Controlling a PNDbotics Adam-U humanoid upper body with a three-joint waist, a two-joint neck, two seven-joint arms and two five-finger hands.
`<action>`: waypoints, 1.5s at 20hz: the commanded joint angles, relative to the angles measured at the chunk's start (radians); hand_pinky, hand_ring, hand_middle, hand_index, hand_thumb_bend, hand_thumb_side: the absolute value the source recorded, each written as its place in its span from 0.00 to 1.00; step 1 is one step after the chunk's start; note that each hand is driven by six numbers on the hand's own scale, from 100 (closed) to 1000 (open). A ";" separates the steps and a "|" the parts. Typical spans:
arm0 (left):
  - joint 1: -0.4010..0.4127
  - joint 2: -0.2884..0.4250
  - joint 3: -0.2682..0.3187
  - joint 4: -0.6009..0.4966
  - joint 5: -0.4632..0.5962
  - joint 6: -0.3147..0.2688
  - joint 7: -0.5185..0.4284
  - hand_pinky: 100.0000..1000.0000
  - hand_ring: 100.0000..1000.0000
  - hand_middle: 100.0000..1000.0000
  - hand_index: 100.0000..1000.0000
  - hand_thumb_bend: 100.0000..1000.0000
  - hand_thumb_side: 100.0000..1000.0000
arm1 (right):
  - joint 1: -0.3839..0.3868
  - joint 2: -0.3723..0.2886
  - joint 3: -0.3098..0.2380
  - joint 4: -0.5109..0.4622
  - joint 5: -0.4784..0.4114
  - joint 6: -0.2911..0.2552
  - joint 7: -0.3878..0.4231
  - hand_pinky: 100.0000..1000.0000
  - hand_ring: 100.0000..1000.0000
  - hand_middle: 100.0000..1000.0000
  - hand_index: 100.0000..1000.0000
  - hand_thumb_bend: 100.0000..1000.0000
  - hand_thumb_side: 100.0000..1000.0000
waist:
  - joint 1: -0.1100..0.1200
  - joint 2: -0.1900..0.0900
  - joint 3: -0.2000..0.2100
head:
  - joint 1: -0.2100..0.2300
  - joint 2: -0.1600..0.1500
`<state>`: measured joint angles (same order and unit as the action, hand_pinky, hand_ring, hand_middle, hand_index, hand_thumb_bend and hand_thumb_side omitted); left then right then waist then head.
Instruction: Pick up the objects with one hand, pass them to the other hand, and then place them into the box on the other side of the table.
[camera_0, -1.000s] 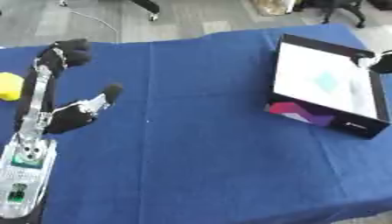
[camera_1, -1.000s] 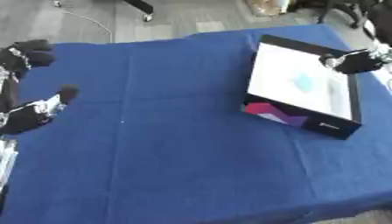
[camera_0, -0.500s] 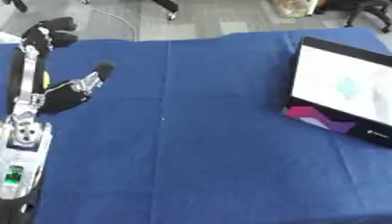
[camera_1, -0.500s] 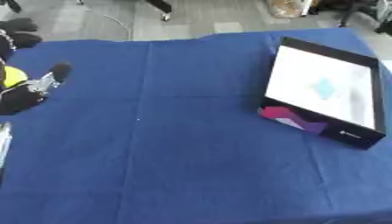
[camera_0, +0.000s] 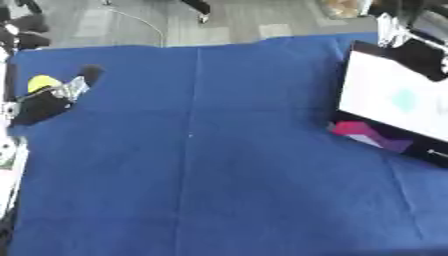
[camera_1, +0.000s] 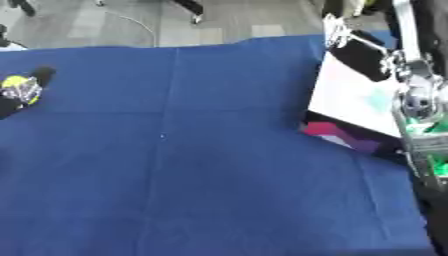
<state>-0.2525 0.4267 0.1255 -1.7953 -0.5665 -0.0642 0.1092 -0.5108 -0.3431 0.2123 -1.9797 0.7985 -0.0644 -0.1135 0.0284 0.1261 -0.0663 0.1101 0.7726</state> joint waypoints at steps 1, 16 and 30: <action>0.020 0.110 0.023 -0.018 -0.073 0.012 -0.048 0.74 0.61 0.63 0.81 0.61 0.35 | -0.025 0.001 0.044 -0.020 0.018 -0.053 0.035 0.66 0.82 0.69 0.95 0.00 0.00 | 0.019 -0.012 0.002 | 0.065 -0.003; 0.236 0.450 0.045 0.053 -0.304 -0.004 -0.503 0.79 0.66 0.67 0.87 0.62 0.23 | -0.021 -0.020 0.075 -0.020 0.042 -0.071 0.090 0.67 0.82 0.70 0.95 0.00 0.00 | 0.044 -0.026 0.005 | 0.098 -0.003; 0.180 0.453 0.028 0.371 -0.389 0.023 -0.582 0.76 0.62 0.60 0.82 0.44 0.08 | -0.020 -0.026 0.078 -0.020 0.040 -0.077 0.097 0.68 0.82 0.69 0.95 0.00 0.00 | 0.042 -0.027 0.002 | 0.040 -0.003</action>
<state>-0.0626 0.8440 0.1439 -1.4404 -0.9465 -0.0449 -0.4931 -0.5185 -0.3490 0.2923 -1.9797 0.8389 -0.1400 -0.0181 0.0588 0.1246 -0.0635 0.1552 0.7726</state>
